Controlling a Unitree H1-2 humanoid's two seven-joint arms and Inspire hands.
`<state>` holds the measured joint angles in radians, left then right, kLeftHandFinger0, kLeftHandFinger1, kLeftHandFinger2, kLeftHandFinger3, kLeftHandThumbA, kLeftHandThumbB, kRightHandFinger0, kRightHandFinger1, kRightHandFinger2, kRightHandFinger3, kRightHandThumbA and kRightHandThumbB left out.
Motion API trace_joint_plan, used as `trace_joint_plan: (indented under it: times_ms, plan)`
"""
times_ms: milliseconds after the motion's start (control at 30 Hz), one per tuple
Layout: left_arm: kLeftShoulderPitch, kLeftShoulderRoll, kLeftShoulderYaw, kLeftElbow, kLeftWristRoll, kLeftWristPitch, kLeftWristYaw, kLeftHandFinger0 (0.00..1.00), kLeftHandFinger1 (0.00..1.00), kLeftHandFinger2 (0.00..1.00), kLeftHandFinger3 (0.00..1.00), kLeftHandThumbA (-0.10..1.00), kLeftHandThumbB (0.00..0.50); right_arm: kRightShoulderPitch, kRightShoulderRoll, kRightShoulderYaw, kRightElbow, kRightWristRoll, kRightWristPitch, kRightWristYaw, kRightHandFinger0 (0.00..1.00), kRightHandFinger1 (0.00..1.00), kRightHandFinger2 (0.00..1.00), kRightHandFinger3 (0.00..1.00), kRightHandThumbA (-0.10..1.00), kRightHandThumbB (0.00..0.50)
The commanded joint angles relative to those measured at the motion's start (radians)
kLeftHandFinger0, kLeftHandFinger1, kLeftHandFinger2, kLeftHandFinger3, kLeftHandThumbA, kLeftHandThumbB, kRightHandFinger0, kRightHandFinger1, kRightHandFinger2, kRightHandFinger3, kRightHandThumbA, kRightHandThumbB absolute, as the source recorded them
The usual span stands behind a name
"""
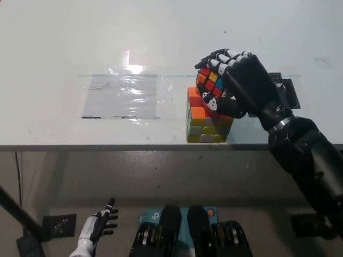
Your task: The robot uses its right hand to pick up the small cube kept on the middle on the desk and place it on the bigger cube kept next to it
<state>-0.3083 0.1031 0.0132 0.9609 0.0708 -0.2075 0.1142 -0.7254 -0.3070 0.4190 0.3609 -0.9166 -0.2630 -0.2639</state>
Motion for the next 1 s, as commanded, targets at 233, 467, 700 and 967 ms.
trace_joint_plan:
  times_ms: [233,467,700,967]
  plan:
    - [-0.038,0.011,-0.002,-0.026,0.007,0.006,0.01,0.72,0.65,0.7,0.68,0.9,0.082,-0.018,0.012,-0.018,-0.004,0.023,-0.019,-0.021,0.0,0.4,0.79,0.63,-0.1,0.208]
    - [-0.045,0.014,-0.002,-0.037,0.006,0.016,0.004,0.68,0.62,0.66,0.62,0.9,0.09,-0.009,0.026,-0.002,0.041,-0.01,-0.046,-0.099,0.0,0.37,0.77,0.63,-0.1,0.187]
    - [-0.044,0.017,-0.007,-0.038,0.012,0.015,0.003,0.73,0.66,0.7,0.66,0.91,0.077,-0.003,0.033,-0.004,0.039,0.011,-0.051,-0.073,0.0,0.16,0.55,0.71,-0.1,0.022]
    - [-0.044,0.014,-0.002,-0.037,0.005,0.015,0.0,0.73,0.67,0.72,0.68,0.89,0.085,0.005,0.012,0.004,-0.022,0.012,0.026,0.099,0.71,0.92,1.0,1.0,0.79,0.266]
